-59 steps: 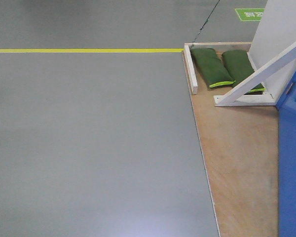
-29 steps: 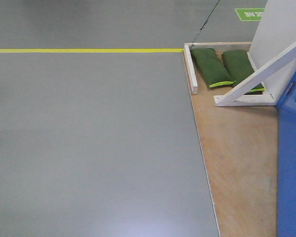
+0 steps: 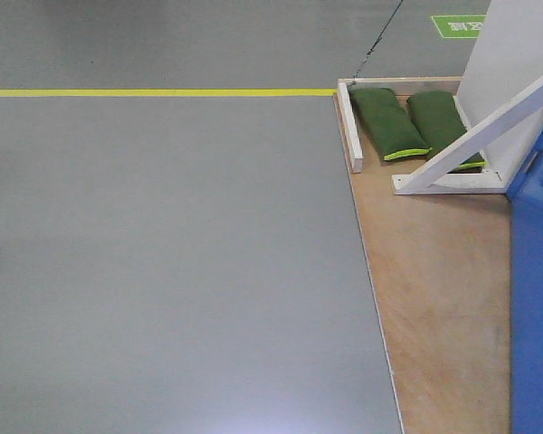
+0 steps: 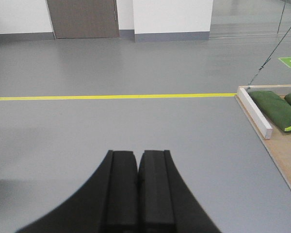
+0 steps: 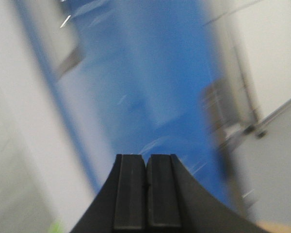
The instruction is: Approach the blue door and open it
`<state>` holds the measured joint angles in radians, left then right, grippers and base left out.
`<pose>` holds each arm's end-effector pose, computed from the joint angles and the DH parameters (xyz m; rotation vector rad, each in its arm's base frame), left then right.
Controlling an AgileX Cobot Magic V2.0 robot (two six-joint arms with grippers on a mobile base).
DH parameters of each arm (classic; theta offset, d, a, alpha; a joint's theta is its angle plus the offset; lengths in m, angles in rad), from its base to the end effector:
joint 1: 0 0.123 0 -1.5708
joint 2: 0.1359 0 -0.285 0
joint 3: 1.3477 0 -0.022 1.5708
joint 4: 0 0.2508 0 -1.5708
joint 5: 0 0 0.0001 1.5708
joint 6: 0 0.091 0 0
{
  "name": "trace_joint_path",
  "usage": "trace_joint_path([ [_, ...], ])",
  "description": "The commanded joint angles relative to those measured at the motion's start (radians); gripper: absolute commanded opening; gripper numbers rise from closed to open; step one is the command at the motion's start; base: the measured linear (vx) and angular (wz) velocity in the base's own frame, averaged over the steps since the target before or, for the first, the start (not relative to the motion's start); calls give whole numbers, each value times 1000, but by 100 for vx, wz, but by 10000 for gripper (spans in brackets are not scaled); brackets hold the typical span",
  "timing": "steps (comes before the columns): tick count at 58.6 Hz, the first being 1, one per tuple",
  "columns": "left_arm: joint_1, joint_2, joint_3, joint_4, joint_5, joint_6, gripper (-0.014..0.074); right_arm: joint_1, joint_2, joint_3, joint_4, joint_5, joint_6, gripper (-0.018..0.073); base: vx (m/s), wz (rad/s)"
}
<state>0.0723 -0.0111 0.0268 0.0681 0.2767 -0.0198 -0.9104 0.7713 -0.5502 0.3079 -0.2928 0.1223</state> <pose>0.0546 0.0057 0.1798 -0.0370 1.7761 0.1017 0.0954 -0.1357 0.3489 0.9452 1.0890 -0.4676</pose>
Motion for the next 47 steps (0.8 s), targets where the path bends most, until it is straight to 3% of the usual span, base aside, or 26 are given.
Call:
trace_joint_path([
  [1,-2,-14,-27,-3,-85,-7,73,-110,6,-43,82,-174,-1,8,0,0],
  [9,-2,-14,-27,-3,-85,-7,73,-192,78,-140,192,-148,-1,8,0,0],
  [22,-2,-14,-27,-3,-85,-7,73,-199,272,-460,377,-84,-1,8,0,0],
  [36,-2,-14,-27,-3,-85,-7,73,-199,464,-805,698,126,-1,8,0,0],
  [47,-2,-14,-27,-3,-85,-7,73,-199,490,-892,776,301,-5,8,0,0],
])
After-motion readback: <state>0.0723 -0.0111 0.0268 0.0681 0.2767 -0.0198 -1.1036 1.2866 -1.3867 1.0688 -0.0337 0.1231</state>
